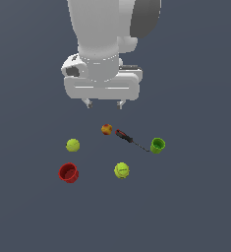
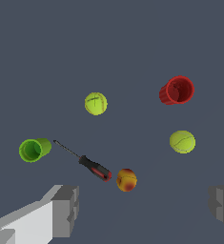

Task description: Pick up a designated object from a clutter of objects.

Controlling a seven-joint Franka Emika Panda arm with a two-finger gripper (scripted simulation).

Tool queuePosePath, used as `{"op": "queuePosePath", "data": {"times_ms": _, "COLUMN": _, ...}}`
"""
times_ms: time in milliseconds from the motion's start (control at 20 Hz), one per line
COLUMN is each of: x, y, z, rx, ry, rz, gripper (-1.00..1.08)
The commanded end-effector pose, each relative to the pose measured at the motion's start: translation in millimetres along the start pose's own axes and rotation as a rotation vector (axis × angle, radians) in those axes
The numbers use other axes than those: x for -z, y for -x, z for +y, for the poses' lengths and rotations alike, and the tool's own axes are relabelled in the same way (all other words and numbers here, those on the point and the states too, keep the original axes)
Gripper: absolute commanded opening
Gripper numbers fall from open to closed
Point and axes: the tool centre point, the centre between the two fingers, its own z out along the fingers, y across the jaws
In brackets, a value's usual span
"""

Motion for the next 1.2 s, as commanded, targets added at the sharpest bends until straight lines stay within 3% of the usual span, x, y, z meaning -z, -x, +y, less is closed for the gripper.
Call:
{"op": "queuePosePath", "data": {"times_ms": 0, "x": 0.0, "y": 0.0, "z": 0.0, "rx": 0.000, "ry": 0.000, "rz": 0.000, "gripper": 1.00}}
{"op": "queuePosePath", "data": {"times_ms": 500, "x": -13.0, "y": 4.9, "z": -6.5, "rx": 0.036, "ry": -0.014, "rz": -0.043, "gripper": 1.00}}
{"op": "queuePosePath", "data": {"times_ms": 1150, "x": -27.2, "y": 0.0, "z": 5.2, "rx": 0.078, "ry": -0.016, "rz": -0.039, "gripper": 1.00}}
